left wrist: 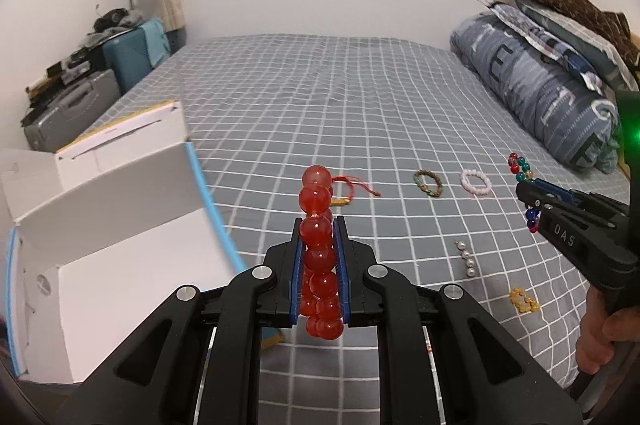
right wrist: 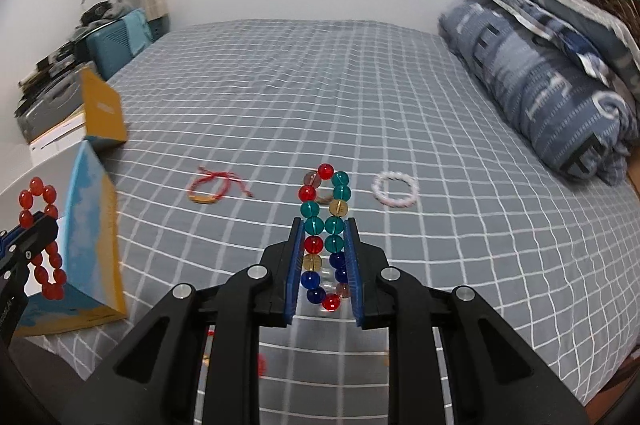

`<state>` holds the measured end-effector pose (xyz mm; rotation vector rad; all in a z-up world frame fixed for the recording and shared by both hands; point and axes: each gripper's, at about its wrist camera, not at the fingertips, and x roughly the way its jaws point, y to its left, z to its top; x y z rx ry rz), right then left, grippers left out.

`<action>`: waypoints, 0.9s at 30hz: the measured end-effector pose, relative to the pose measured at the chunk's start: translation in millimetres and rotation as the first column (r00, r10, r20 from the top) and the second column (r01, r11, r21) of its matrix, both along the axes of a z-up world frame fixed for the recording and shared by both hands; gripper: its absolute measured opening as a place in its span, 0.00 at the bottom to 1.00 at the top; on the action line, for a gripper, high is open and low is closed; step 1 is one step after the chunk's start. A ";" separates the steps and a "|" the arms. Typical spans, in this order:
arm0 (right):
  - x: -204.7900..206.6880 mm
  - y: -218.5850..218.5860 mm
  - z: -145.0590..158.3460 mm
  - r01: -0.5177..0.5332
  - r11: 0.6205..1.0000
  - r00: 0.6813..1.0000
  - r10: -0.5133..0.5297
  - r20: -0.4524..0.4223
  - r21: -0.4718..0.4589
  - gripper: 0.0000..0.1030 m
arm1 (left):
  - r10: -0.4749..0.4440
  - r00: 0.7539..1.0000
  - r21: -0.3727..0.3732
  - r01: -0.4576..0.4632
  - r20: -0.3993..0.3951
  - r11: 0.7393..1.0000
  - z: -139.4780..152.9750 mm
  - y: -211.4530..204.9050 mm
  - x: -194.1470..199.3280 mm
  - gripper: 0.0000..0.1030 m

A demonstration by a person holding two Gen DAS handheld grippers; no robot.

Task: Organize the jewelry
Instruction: 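Carry both held bracelets up and over to the white box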

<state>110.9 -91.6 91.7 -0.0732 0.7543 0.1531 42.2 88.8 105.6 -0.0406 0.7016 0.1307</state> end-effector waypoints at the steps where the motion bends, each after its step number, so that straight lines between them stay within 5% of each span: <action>1: -2.9 9.7 3.6 -0.017 1.000 1.000 0.017 0.007 0.000 0.18 | 0.009 1.000 -0.002 -0.009 0.002 1.000 1.9 5.2 -2.2 0.13; 13: -15.6 110.2 17.6 -0.186 0.982 0.982 0.186 0.025 0.014 0.18 | 0.163 0.987 -0.013 -0.163 0.004 0.987 10.5 85.5 -37.1 0.13; 27: -43.0 240.2 8.8 -0.390 0.920 0.921 0.389 0.019 0.036 0.18 | 0.370 0.929 -0.016 -0.370 -0.030 0.929 -4.5 181.9 -82.4 0.13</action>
